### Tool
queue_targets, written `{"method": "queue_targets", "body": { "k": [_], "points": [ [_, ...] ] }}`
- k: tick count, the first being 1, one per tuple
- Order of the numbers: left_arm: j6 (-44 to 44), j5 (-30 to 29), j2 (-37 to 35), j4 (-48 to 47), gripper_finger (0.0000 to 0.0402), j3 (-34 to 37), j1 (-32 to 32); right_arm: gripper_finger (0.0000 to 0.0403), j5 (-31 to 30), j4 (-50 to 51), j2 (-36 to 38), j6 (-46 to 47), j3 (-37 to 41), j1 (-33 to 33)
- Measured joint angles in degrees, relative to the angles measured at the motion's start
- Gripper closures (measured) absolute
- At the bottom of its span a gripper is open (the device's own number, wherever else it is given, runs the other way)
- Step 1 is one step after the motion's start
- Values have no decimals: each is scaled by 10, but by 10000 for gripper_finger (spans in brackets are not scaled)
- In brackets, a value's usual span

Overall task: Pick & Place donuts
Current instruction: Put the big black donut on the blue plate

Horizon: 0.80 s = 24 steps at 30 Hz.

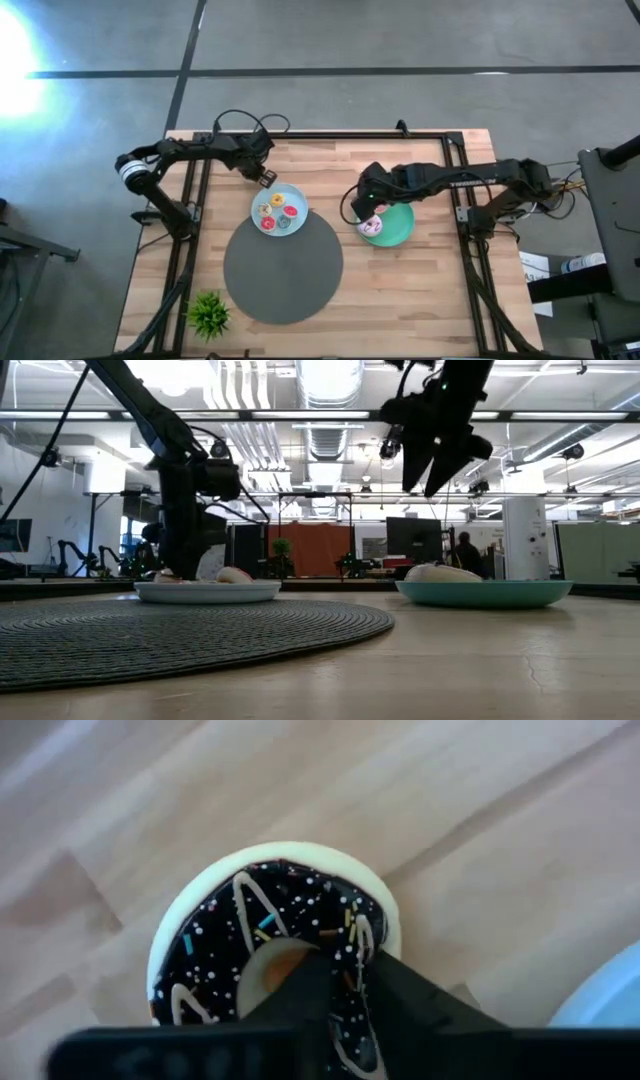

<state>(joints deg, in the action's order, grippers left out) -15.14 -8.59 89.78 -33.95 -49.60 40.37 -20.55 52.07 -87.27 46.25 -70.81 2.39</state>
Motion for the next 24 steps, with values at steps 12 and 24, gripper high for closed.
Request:
{"method": "queue_targets", "body": {
  "k": [12, 24],
  "points": [
    [108, 192, -69, 149, 399, -51, -92, 198, 52, -23, 94, 101, 33, -5],
    [233, 88, -62, 165, 401, -139, -337, 197, 175, -336, 143, 181, 148, 96]
  ]
}}
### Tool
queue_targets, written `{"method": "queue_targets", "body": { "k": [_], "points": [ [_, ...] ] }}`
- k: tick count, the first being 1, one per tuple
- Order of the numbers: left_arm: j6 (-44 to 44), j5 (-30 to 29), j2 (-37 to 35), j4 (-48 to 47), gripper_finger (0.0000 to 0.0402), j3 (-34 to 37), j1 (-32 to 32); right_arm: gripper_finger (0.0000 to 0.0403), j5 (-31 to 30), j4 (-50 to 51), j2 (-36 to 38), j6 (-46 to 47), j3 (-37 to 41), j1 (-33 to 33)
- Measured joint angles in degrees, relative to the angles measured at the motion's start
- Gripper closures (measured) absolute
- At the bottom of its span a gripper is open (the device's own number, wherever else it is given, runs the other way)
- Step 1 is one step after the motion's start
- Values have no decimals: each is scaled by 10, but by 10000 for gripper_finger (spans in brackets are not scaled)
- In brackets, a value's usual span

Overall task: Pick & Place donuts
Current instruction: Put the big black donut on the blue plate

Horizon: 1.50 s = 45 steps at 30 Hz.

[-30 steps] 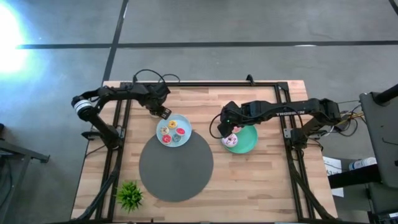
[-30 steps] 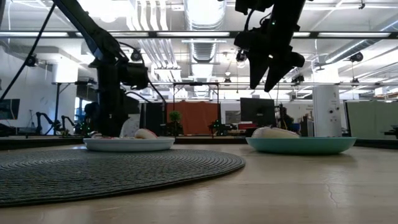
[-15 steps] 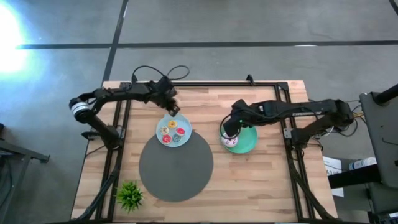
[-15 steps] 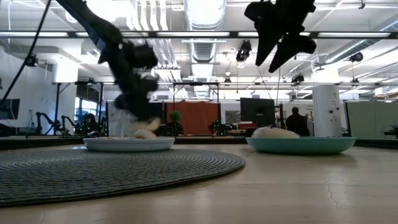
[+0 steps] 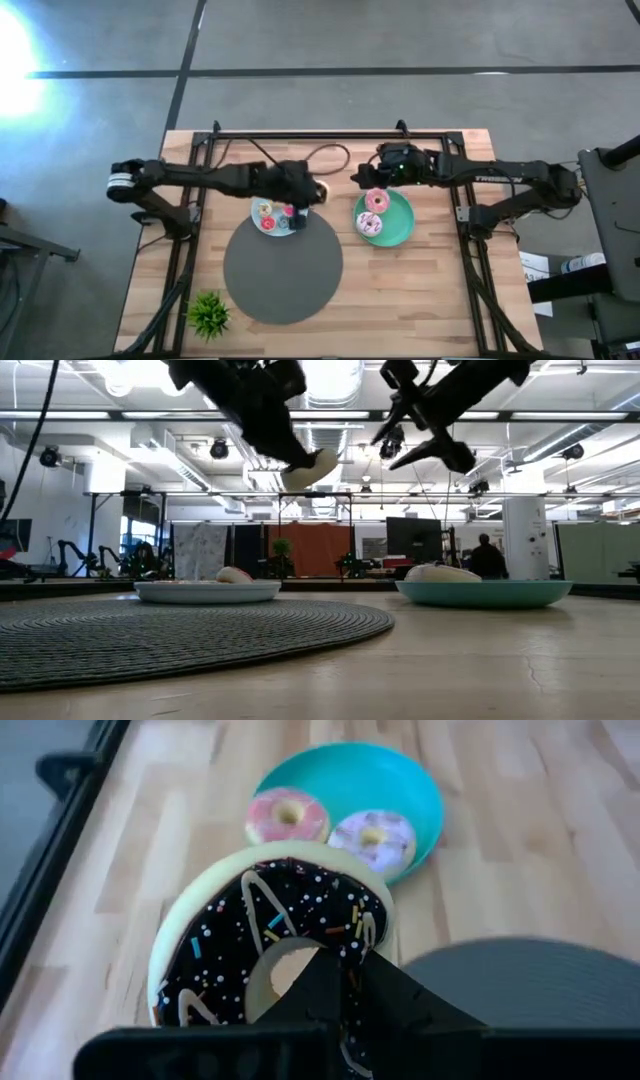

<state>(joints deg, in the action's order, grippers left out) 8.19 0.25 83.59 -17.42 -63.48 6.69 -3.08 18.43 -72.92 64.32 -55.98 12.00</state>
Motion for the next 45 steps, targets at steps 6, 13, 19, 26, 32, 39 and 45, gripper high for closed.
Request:
{"method": "queue_targets", "body": {
  "k": [6, 13, 19, 26, 32, 39, 45],
  "points": [
    [0, -33, 49, -15, 401, -56, -25, 195, 38, -35, -39, -14, -4, -10],
    [-1, -34, 64, -8, 401, -78, -26, 173, 53, -39, -58, -24, -31, -24],
    [-1, -33, 64, 6, 401, -77, -26, 164, 59, -43, -60, -28, -30, -27],
    [-3, -31, 64, 35, 401, -77, -32, 197, 60, -45, -67, -33, -29, -26],
    [-10, -26, 65, 34, 401, -75, -32, 257, 62, -45, -72, -38, -29, -26],
    [-21, -47, 65, 34, 357, -75, -34, 366, 60, -44, -73, -51, -29, -26],
    [-25, -128, 49, -3, 284, -75, -35, 388, 8, 5, -65, -49, -28, -30]
  ]
}}
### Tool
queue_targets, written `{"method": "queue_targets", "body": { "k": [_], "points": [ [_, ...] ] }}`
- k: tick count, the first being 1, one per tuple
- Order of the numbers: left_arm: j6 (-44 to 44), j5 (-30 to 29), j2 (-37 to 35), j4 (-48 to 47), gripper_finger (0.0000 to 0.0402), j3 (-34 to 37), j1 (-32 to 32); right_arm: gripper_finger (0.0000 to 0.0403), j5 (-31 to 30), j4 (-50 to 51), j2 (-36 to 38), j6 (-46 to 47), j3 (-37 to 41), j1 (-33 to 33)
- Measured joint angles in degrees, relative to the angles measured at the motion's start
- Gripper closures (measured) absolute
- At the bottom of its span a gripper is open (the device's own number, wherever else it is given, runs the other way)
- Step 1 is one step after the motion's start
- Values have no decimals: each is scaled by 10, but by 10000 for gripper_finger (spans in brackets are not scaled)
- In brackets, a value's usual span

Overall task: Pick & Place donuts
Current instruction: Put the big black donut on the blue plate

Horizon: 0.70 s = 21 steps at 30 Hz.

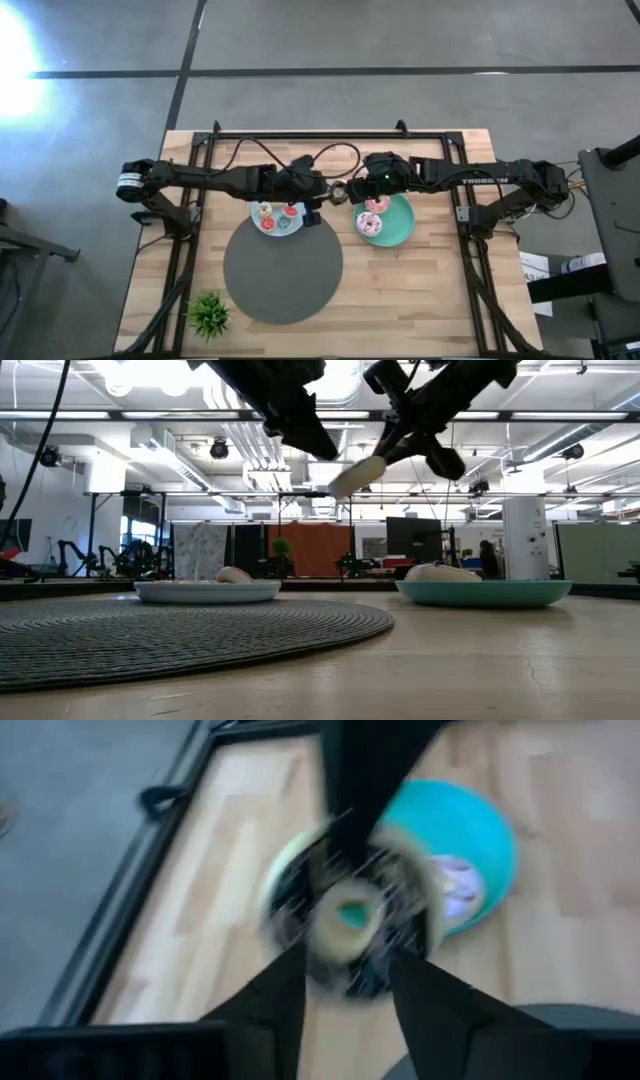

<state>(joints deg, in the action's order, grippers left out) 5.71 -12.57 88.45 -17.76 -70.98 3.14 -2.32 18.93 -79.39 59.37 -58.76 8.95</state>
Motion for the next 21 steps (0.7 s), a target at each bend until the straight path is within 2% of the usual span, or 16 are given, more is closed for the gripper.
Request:
{"method": "queue_targets", "body": {
  "k": [4, 7, 10, 12, 17, 21],
  "points": [
    [-29, -51, -28, -59, 246, 0, -6, 389, -35, 79, 29, -2, 0, -2],
    [-39, -54, -59, -107, 233, 0, -13, 389, -37, 179, 63, -4, 0, -6],
    [-54, -49, -84, -145, 231, 0, -19, 389, 10, 315, 93, -5, 1, -9],
    [-62, -49, -94, -151, 231, 0, -21, 390, 43, 370, 107, -2, 15, -10],
    [-69, -49, -103, -153, 230, 0, -25, 390, 79, 346, 126, 17, 80, -14],
    [-70, -49, -100, -154, 230, 0, -25, 390, 93, 250, 125, 29, 143, -14]
  ]
}}
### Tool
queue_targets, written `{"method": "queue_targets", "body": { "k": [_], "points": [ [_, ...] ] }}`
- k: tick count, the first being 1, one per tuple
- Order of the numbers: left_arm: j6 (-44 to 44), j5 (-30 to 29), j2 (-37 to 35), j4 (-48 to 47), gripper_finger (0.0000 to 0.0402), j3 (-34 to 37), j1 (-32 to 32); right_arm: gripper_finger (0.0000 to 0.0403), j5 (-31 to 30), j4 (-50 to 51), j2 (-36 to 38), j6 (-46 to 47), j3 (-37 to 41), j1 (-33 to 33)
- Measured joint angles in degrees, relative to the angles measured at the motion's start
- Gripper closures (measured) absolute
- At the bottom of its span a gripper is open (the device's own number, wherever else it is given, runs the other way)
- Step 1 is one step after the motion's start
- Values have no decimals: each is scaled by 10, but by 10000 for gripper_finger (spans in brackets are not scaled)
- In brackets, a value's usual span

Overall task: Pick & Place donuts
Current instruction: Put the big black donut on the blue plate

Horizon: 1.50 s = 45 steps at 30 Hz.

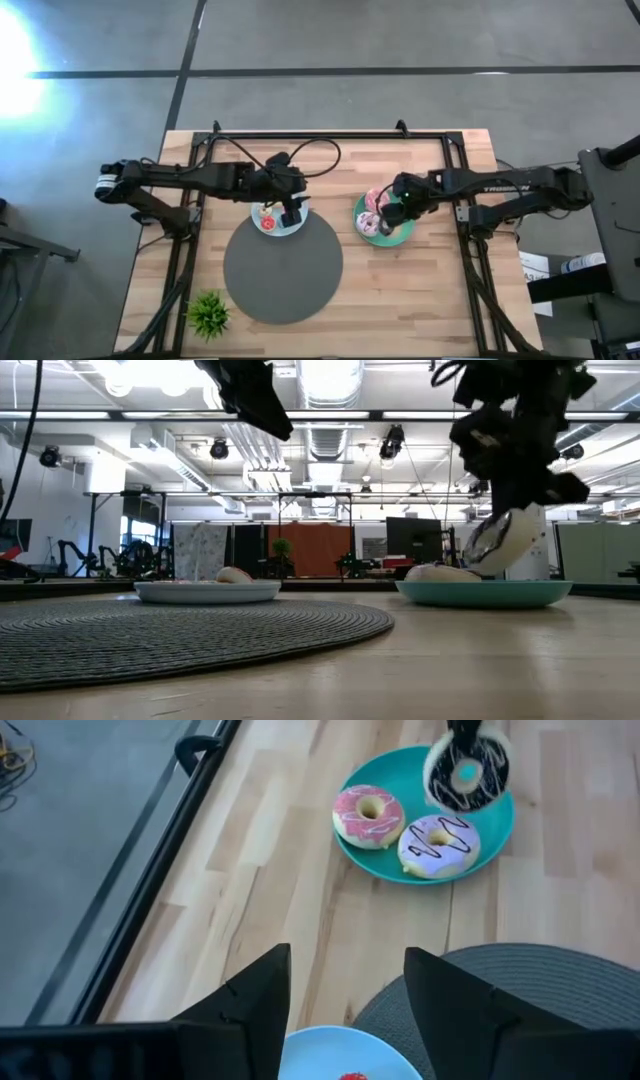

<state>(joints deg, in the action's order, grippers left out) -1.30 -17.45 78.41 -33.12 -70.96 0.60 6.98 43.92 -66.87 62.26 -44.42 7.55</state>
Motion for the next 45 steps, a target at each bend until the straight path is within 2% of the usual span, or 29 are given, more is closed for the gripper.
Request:
{"method": "queue_targets", "body": {
  "k": [2, 10, 19, 23, 28, 38, 45],
  "points": [
    [-4, 0, 0, 0, 230, 0, 0, 390, -7, -30, -1, 6, 23, -1],
    [-18, 0, 0, -8, 230, 0, -3, 384, -73, -18, -1, -8, 53, -1],
    [-22, 0, 0, -8, 230, 0, -3, 299, -131, -9, -8, -15, 52, -1],
    [-24, 0, 0, -8, 230, 0, -3, 277, -113, -59, -5, -43, 46, 0],
    [-24, 0, 0, -8, 230, 0, -3, 278, -97, -148, -1, -58, 27, 0],
    [-24, 0, 0, -14, 230, 0, -3, 302, -96, -67, -7, -61, 14, -9],
    [-24, 0, 1, -21, 230, 1, -3, 270, -100, -62, -18, -165, -13, -76]
  ]
}}
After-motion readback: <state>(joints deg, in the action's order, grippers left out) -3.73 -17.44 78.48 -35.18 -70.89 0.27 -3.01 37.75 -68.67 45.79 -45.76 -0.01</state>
